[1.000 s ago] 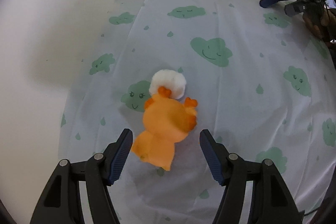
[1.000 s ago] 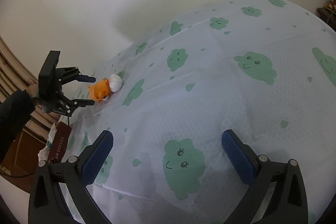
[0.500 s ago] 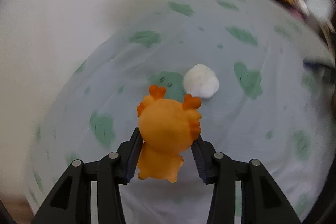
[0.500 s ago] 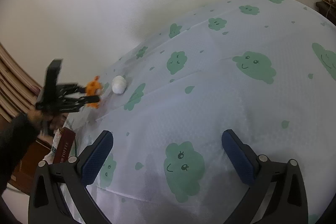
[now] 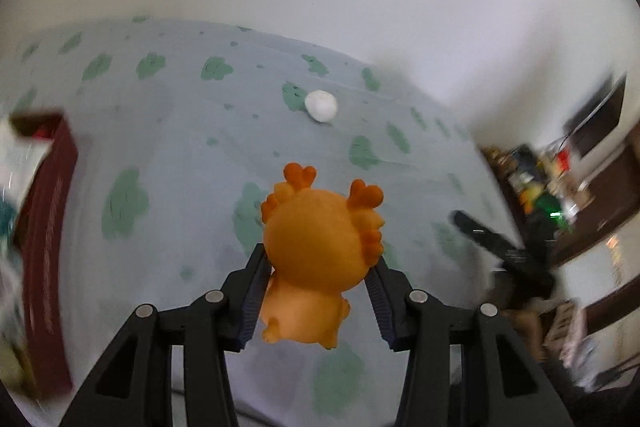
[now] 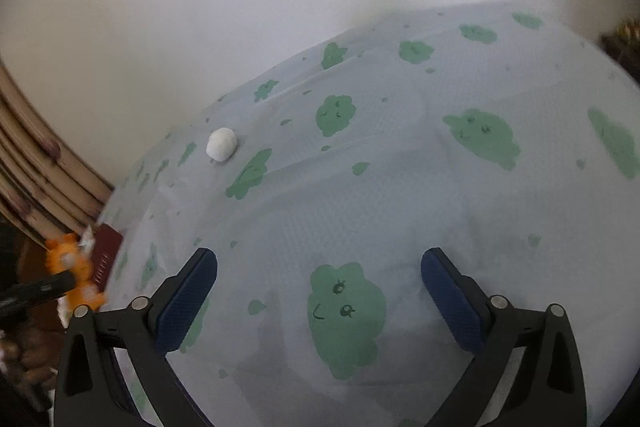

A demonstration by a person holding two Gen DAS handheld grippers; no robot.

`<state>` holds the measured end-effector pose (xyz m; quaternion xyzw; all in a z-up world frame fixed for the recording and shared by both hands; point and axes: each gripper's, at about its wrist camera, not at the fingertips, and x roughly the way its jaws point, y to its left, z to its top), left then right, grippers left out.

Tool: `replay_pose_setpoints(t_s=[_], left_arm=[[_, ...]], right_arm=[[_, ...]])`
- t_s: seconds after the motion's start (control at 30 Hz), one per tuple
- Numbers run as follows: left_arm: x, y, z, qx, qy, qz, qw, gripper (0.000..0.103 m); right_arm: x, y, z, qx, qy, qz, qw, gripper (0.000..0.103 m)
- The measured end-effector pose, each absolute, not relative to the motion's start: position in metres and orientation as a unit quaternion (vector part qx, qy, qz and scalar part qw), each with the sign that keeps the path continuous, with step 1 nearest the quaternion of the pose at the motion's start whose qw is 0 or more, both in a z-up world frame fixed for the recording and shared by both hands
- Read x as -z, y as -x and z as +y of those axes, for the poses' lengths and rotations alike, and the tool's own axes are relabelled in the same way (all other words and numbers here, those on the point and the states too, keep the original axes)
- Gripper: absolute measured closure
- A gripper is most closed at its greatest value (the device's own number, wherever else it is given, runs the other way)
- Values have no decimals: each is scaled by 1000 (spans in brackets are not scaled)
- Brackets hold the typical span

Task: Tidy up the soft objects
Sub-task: 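Lift the fox with the left gripper while the right grasps the white fluffy ball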

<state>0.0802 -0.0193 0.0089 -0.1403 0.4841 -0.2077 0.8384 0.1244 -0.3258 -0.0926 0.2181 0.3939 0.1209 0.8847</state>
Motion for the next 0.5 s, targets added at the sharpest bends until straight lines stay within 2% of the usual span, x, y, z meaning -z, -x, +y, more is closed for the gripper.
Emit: replay_pose_setpoints(t_s=[0.07, 0.13, 0.27, 0.37, 0.5], left_arm=[[-16, -64, -12, 202, 160, 474, 842, 55], [-18, -55, -9, 199, 173, 475, 839, 55], [-23, -43, 2, 189, 182, 473, 841, 54], [-25, -36, 8, 178, 178, 468, 847, 54], [-27, -29, 15, 172, 171, 465, 852, 54]], right_arm=[[82, -132, -307, -140, -180, 391, 892, 20], [71, -149, -283, -176, -144, 382, 896, 24], [59, -194, -243, -214, -111, 385, 891, 44], [60, -235, -215, -211, -79, 406, 886, 54], [71, -272, -194, -198, -57, 425, 881, 55]])
